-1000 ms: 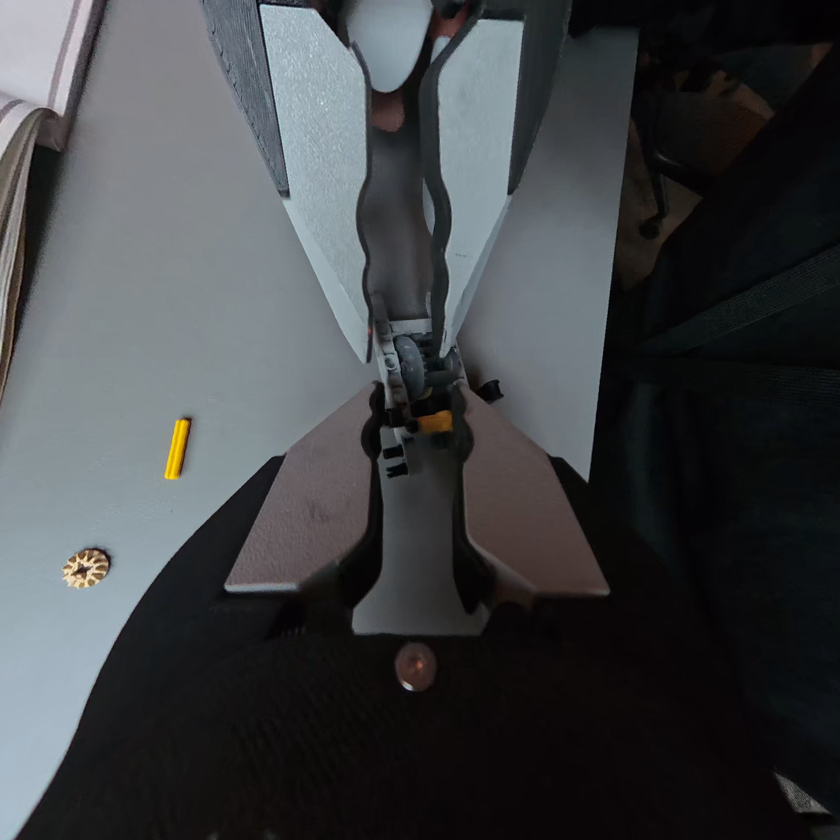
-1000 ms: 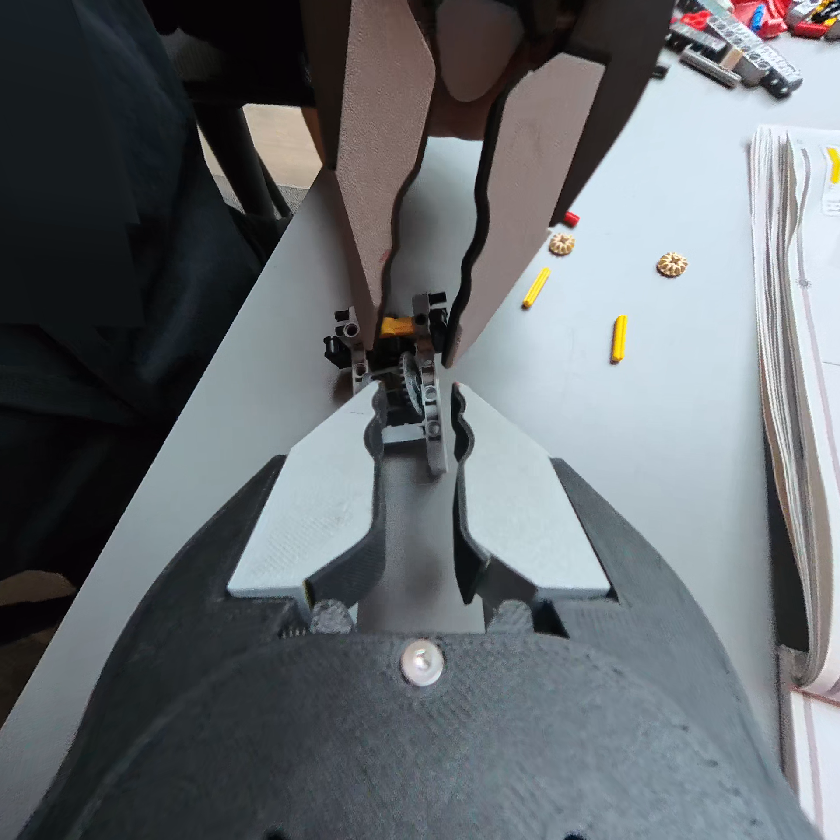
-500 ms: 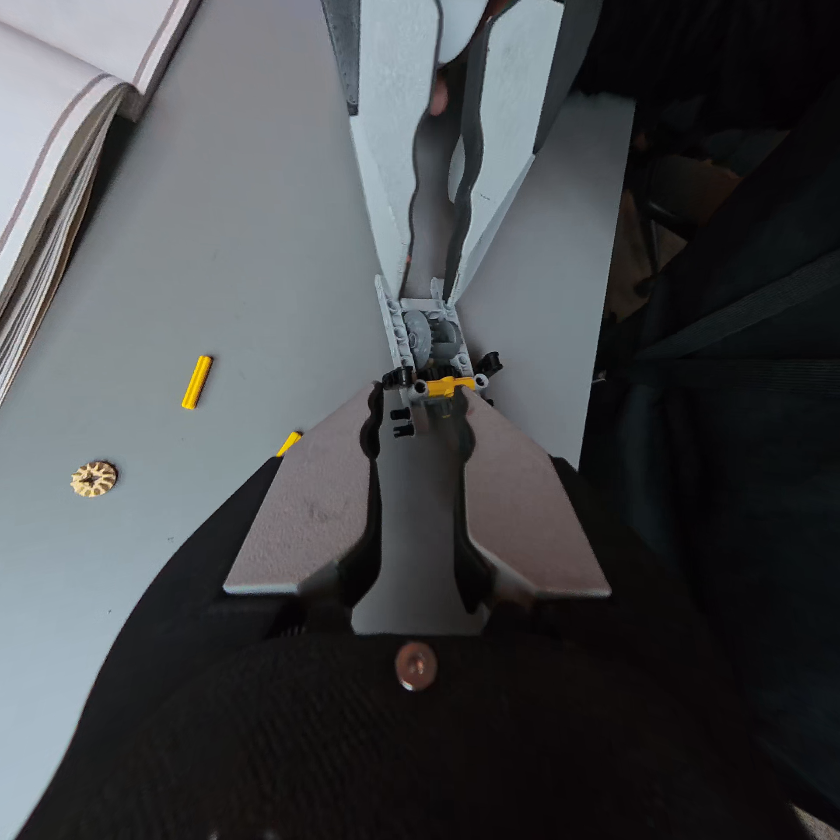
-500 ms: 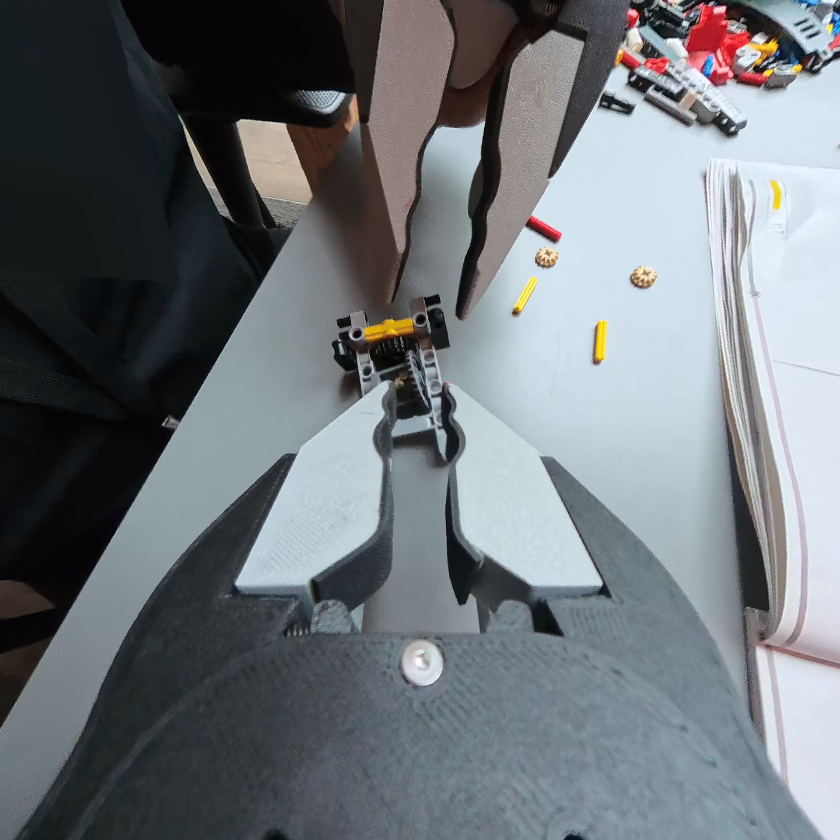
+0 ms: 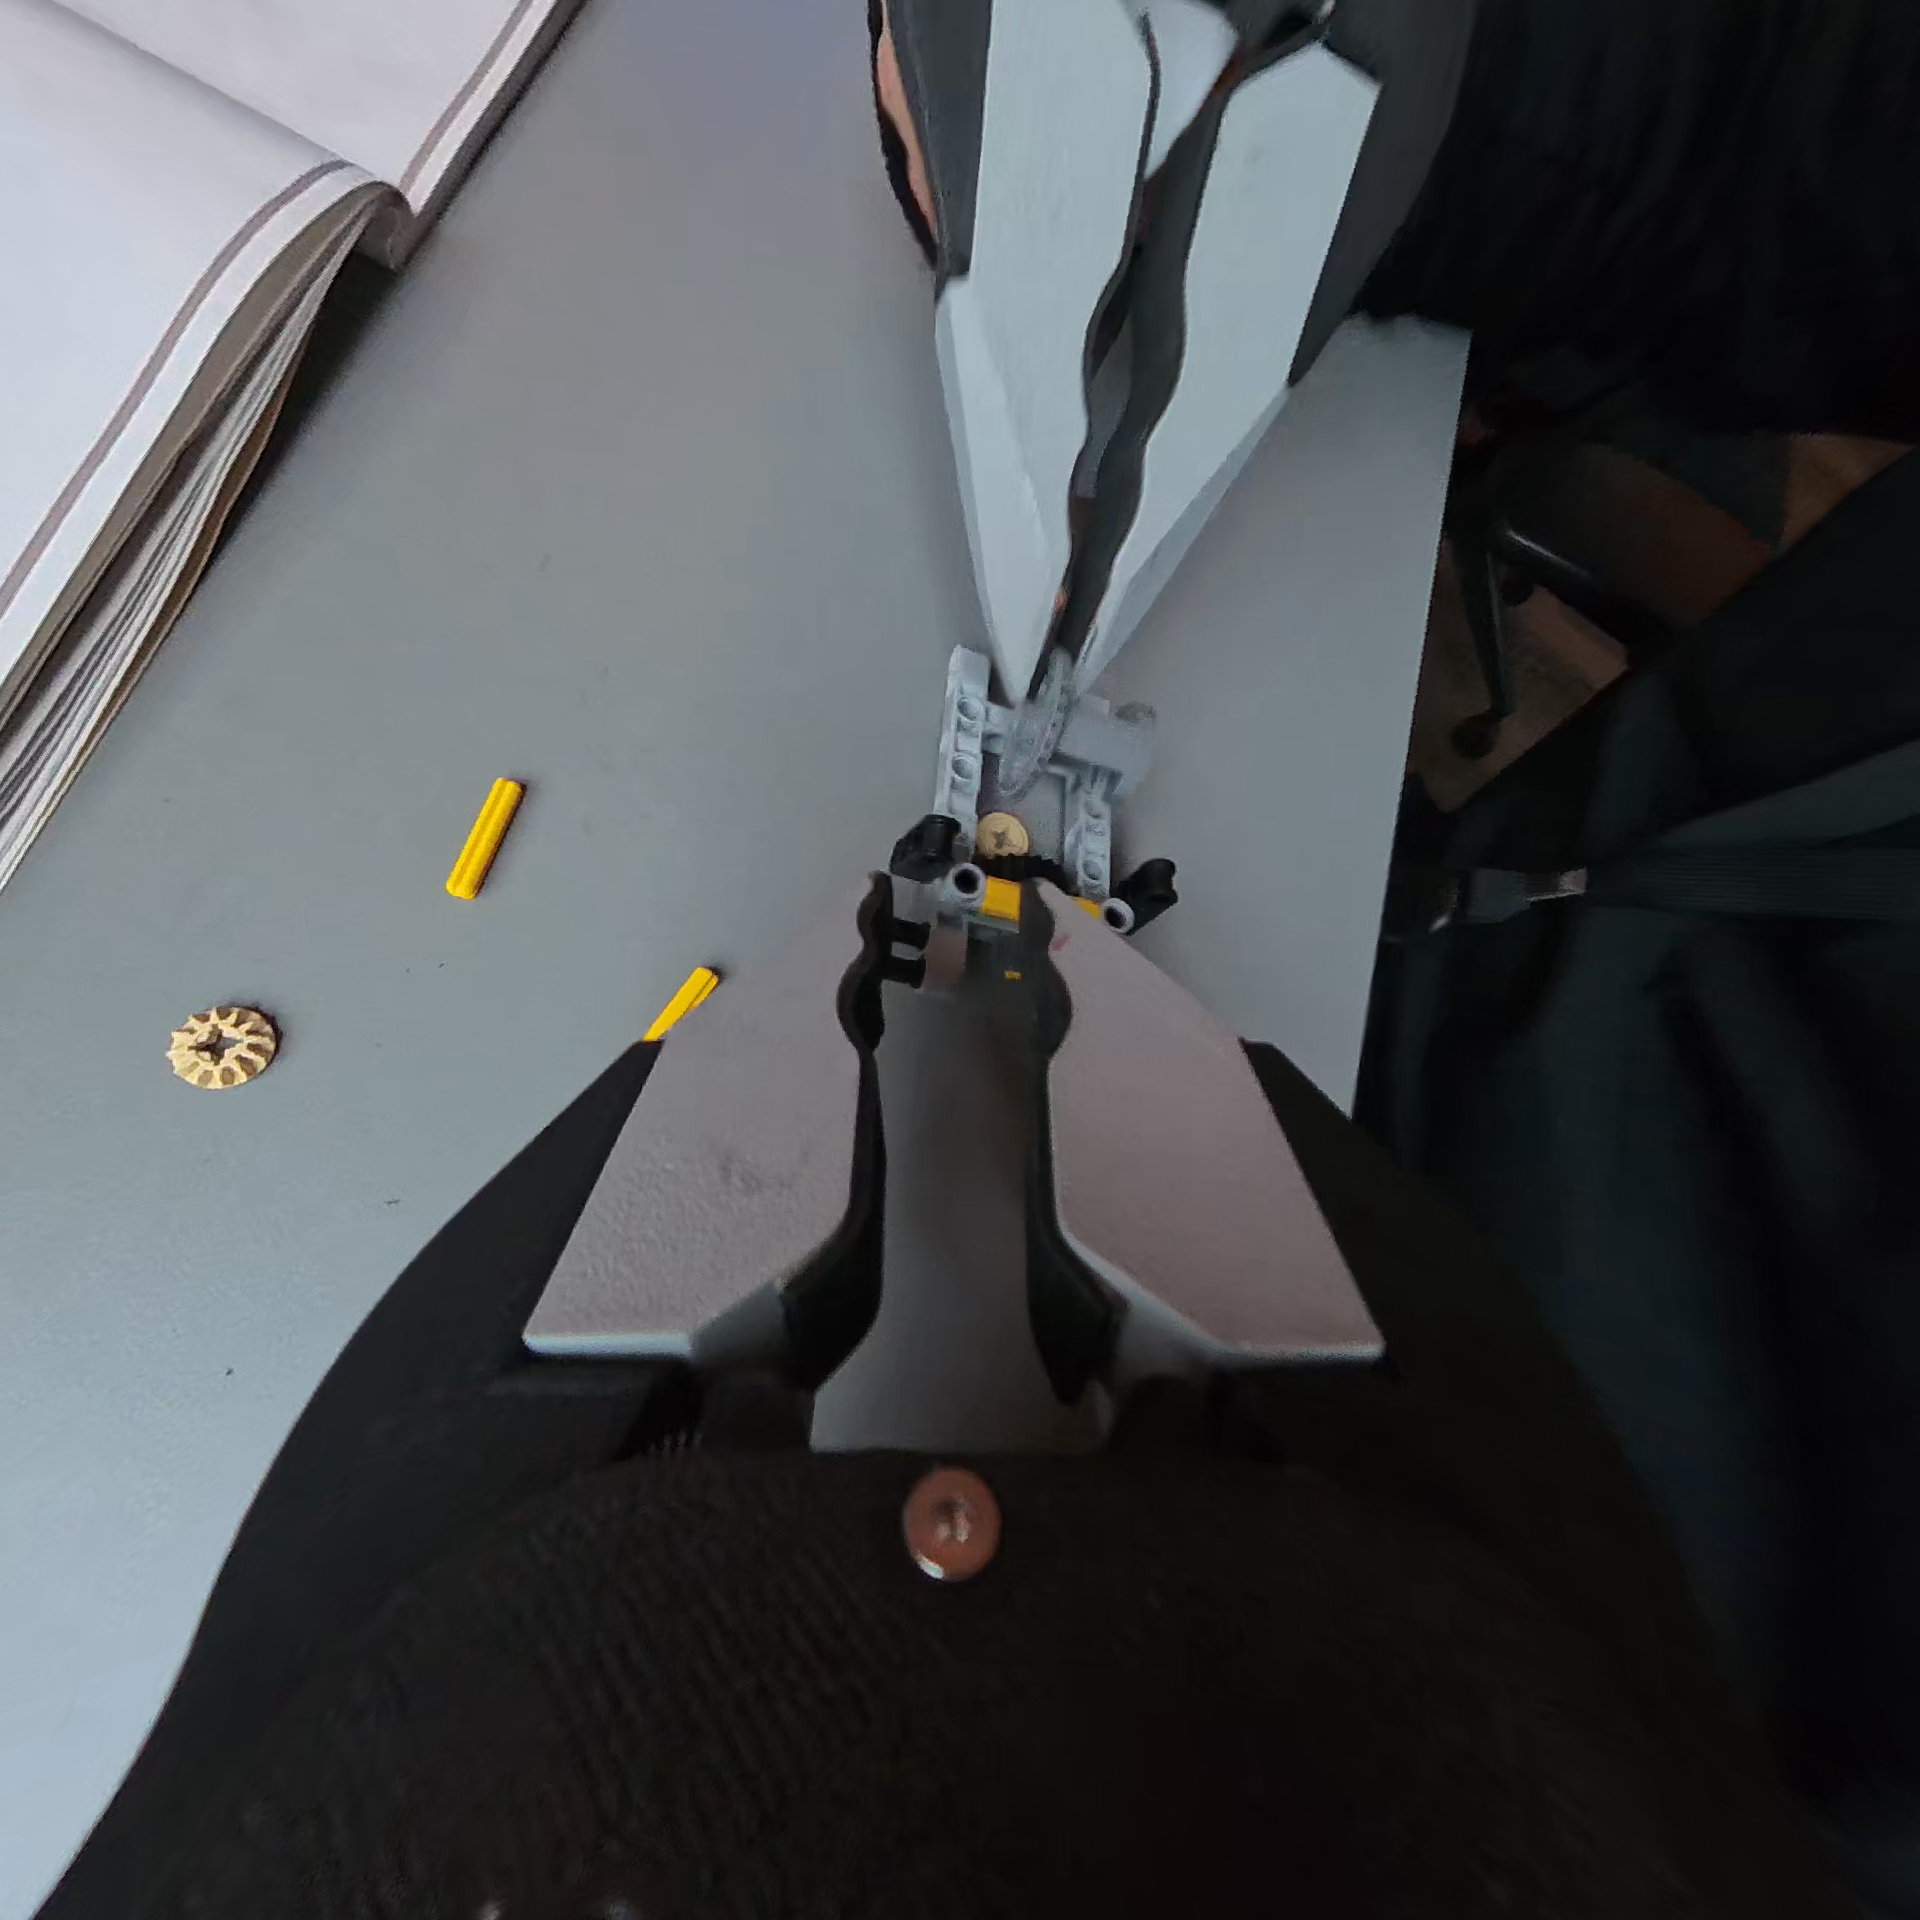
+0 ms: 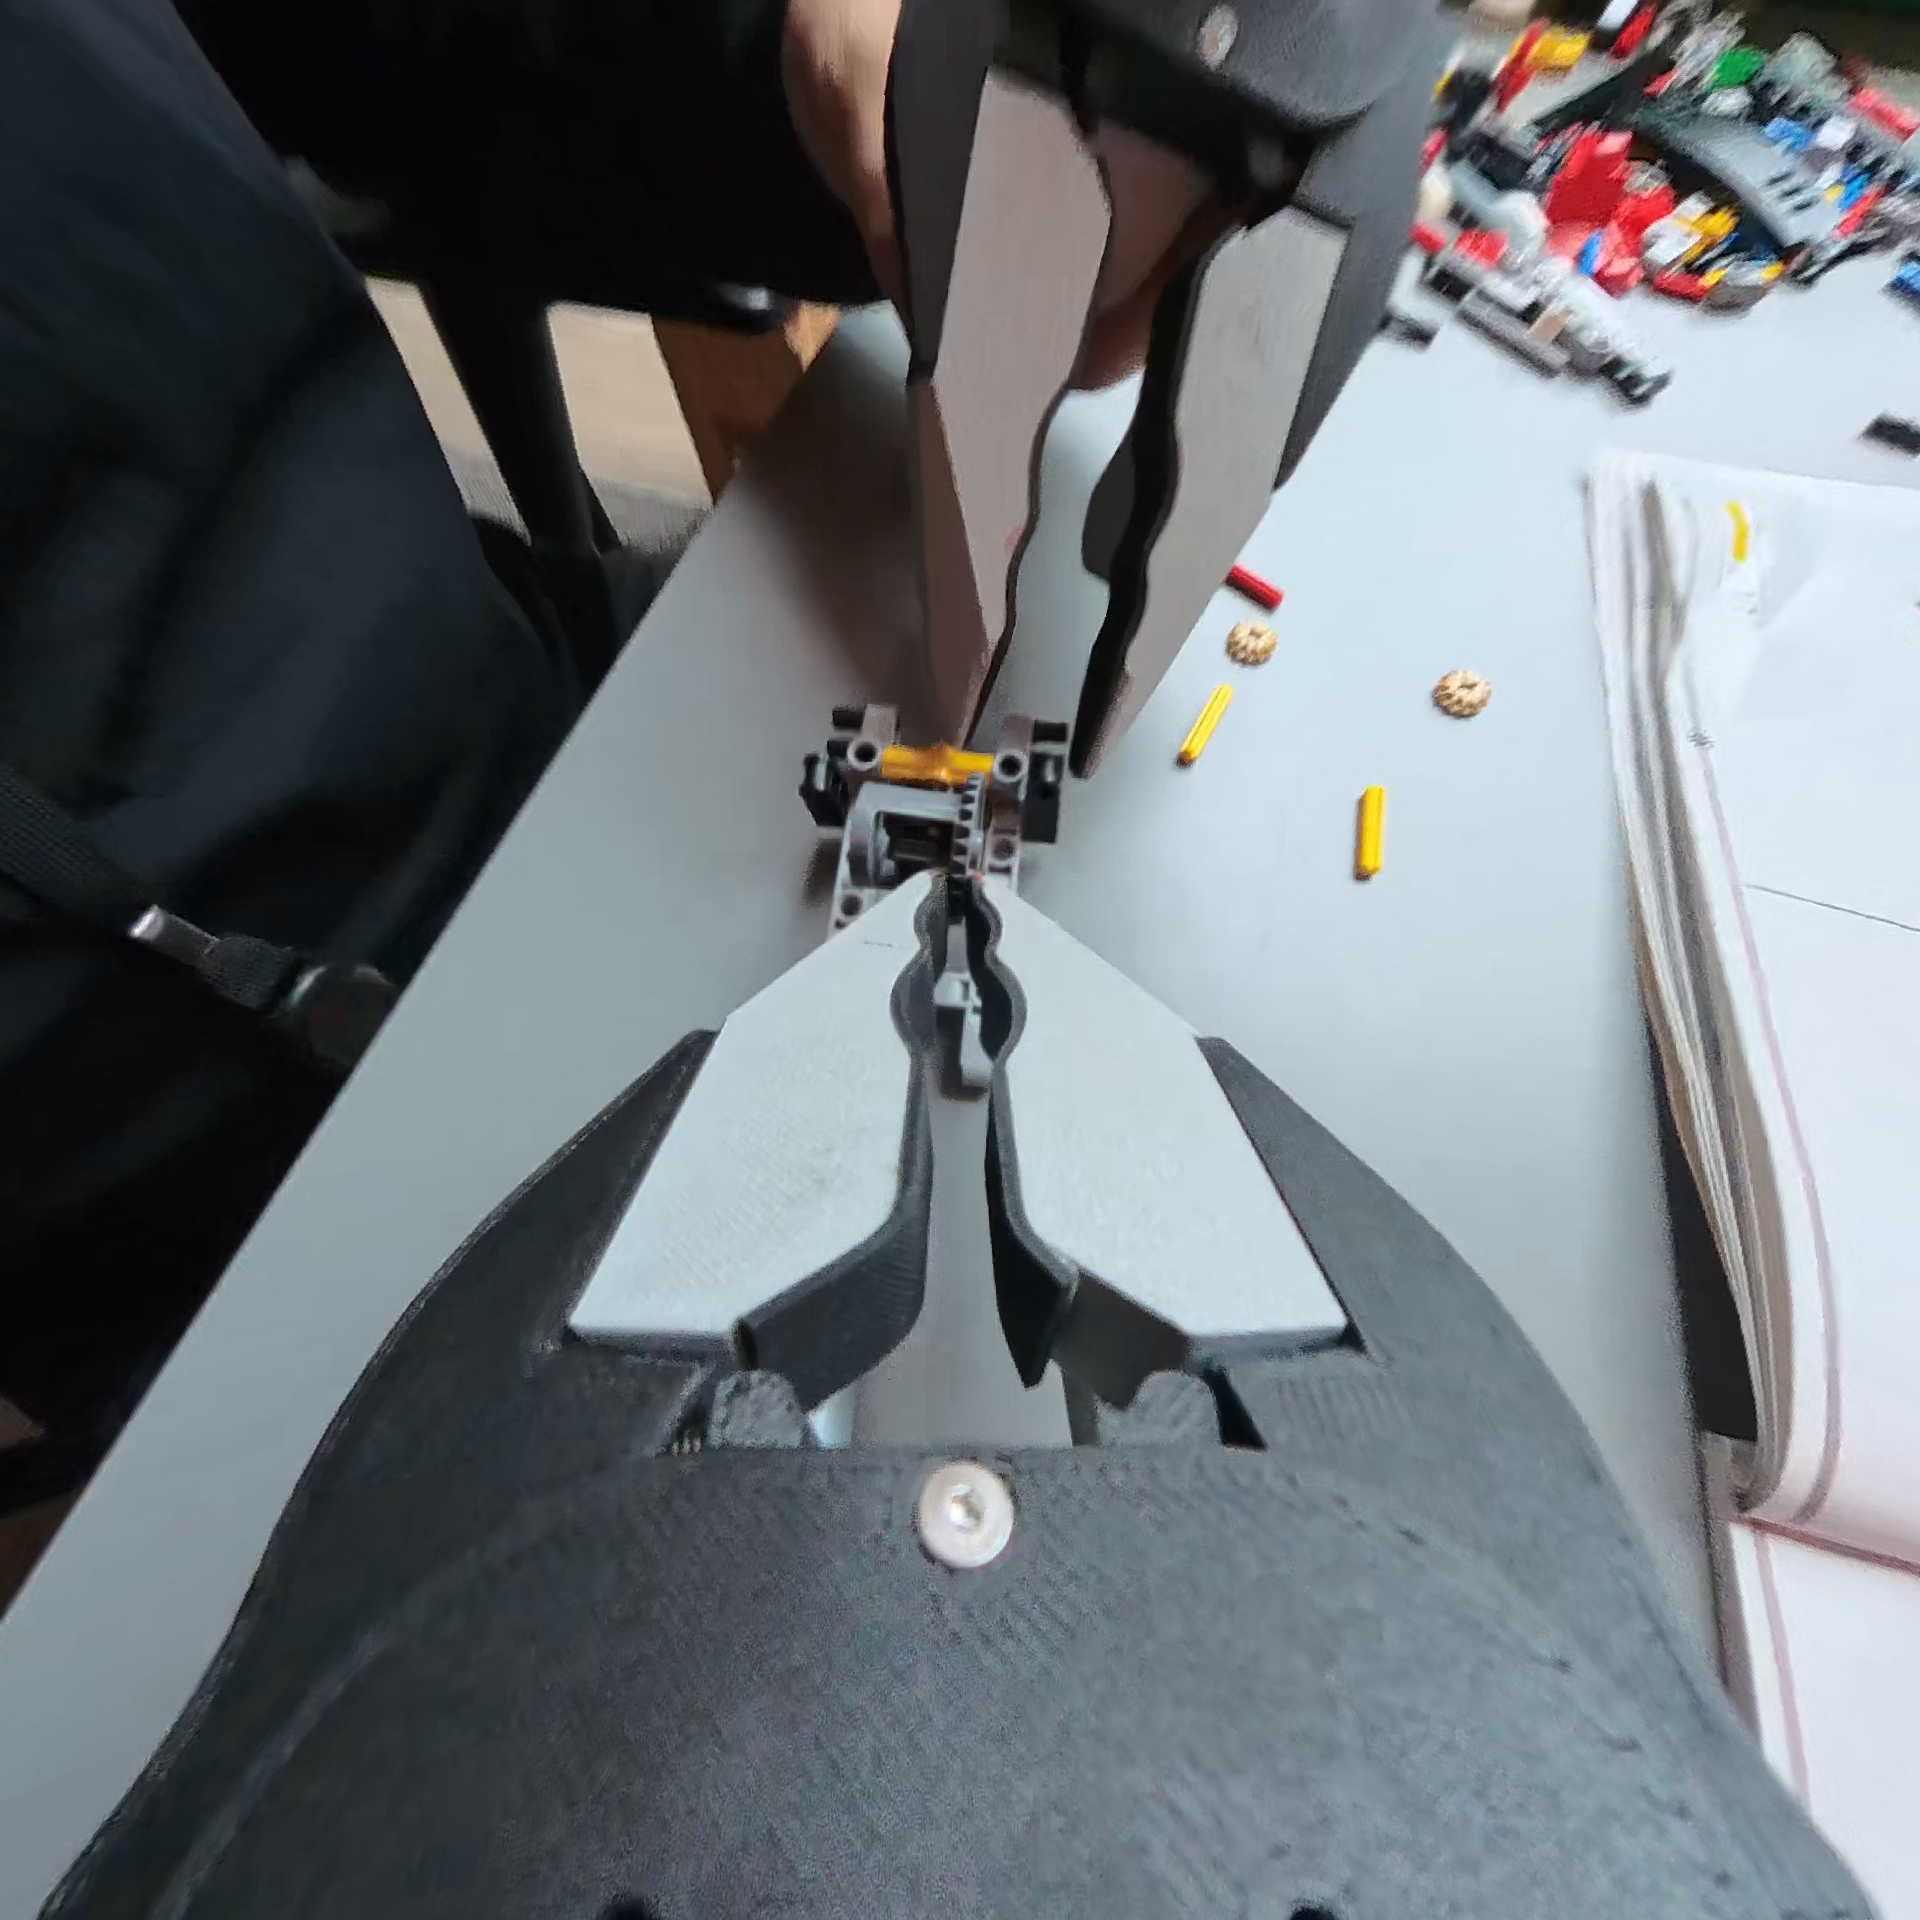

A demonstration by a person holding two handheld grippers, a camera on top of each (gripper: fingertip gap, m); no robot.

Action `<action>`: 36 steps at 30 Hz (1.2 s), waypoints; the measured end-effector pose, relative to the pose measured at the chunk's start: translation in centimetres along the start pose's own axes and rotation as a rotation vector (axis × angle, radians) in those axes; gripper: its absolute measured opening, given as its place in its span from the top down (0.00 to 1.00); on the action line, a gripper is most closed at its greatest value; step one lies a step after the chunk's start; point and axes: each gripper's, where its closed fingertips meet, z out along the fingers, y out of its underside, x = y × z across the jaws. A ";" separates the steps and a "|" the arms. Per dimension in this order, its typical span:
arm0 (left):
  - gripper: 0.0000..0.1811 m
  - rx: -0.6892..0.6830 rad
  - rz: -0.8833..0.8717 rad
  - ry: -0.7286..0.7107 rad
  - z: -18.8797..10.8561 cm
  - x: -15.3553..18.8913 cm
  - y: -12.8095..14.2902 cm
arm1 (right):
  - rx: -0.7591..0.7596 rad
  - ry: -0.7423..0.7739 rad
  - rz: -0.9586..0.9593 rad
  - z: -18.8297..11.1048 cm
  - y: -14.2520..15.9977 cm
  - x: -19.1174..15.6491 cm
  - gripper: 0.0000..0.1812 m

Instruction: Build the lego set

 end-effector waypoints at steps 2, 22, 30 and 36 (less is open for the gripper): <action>0.88 -0.005 -0.012 -0.009 -0.1 -0.1 0.1 | 0.080 0.031 0.047 -0.9 -1.0 0.7 1.00; 0.87 0.313 -0.265 0.063 -1.7 0.8 -2.3 | 0.006 0.485 -0.068 0.3 -2.0 3.3 1.00; 0.91 0.310 -0.212 -0.003 -1.5 0.8 -2.0 | -0.023 0.625 -0.214 0.7 -3.2 2.9 1.00; 0.92 0.353 -0.175 0.024 -2.1 1.2 -1.8 | 0.008 0.593 -0.178 0.9 -3.6 2.5 1.00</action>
